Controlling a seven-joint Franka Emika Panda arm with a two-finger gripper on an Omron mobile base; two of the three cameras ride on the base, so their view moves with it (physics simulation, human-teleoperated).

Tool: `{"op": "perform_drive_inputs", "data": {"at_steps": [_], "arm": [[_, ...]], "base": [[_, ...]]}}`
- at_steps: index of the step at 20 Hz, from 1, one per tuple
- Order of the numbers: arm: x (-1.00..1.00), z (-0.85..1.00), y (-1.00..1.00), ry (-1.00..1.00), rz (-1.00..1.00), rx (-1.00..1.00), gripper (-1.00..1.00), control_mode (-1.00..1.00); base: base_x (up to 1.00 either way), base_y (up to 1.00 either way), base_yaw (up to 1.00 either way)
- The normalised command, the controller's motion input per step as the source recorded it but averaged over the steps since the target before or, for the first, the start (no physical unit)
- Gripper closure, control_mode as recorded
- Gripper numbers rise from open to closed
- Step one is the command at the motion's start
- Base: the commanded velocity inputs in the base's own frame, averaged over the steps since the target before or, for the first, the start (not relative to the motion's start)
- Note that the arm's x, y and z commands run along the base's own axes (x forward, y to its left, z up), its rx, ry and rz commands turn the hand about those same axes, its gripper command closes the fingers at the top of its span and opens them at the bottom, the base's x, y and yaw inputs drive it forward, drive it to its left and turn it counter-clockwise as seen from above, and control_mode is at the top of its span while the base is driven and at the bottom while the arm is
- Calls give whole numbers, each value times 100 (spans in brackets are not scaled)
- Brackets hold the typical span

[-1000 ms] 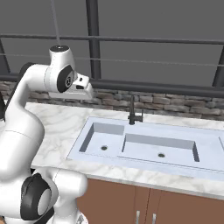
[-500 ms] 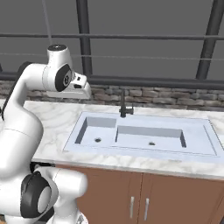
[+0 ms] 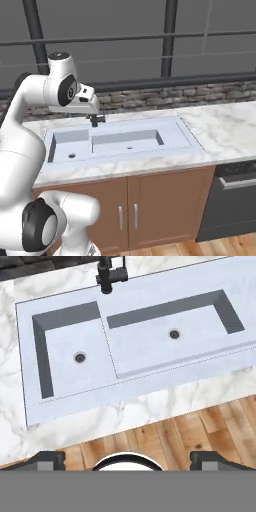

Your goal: Four empty soda cans are scattered around the kitchen. Gather all the cans and cluster them next to the stove for recycling.

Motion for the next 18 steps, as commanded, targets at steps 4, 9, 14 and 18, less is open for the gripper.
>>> {"op": "perform_drive_inputs", "data": {"at_steps": [4,9,14,18], "arm": [[0,0,0,0,0,0,-100,100],[0,0,0,0,0,0,-100,100],[0,0,0,0,0,0,-100,100],[0,0,0,0,0,0,-100,100]], "base": [[0,-51,-63],[0,-59,-61],[9,-52,-58],[34,-54,-46]]}}
